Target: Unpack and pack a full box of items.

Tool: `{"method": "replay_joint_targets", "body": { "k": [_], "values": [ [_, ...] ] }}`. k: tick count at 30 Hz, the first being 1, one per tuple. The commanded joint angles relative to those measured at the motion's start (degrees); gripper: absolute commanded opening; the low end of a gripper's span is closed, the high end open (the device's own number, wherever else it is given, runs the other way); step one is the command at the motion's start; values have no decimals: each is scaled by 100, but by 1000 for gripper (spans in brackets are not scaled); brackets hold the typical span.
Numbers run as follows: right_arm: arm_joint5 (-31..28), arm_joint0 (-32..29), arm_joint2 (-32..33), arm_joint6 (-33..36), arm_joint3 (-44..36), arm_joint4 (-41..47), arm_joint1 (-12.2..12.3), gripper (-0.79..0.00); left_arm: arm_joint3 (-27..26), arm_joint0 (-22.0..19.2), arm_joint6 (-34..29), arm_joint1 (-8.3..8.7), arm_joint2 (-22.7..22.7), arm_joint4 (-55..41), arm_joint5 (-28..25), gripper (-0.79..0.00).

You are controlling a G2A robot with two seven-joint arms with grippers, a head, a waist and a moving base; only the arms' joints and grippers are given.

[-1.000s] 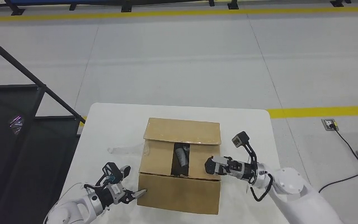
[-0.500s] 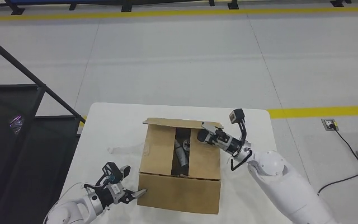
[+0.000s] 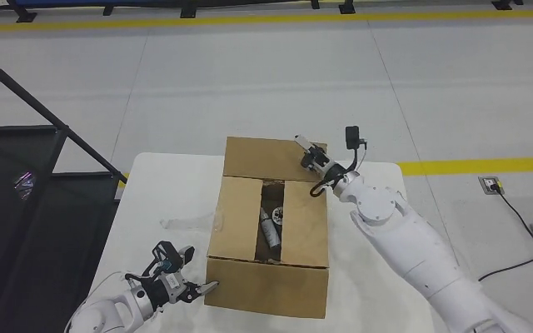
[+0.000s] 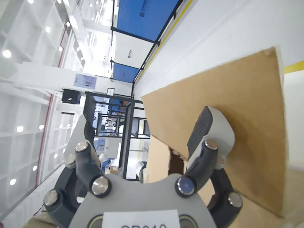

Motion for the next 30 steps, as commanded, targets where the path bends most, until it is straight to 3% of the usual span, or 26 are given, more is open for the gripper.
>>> {"method": "replay_joint_targets", "body": {
  "k": [1,7,13,18,23,27,30],
  "values": [
    [74,186,-169,-60,470,8,-175,0,0,0,0,0,0,0,0,0],
    [157,514,-422,145,1483,153,-575,0,0,0,0,0,0,0,0,0],
    [-706,605,-154,764,1880,723,-728,0,-19,8,27,-1,6,-7,39,0],
    [-1121,431,157,2374,1266,1002,-587,0,-355,228,427,16,-210,-181,179,0],
    [-462,38,277,3627,110,460,-337,0,-639,561,871,45,-767,-612,320,0],
    [412,-314,249,3757,-730,-196,-211,0,-607,710,962,60,-1093,-908,494,0],
    [1088,-458,167,3349,-1030,-729,-195,0,-544,737,957,65,-1177,-1051,578,0]
  ]
}}
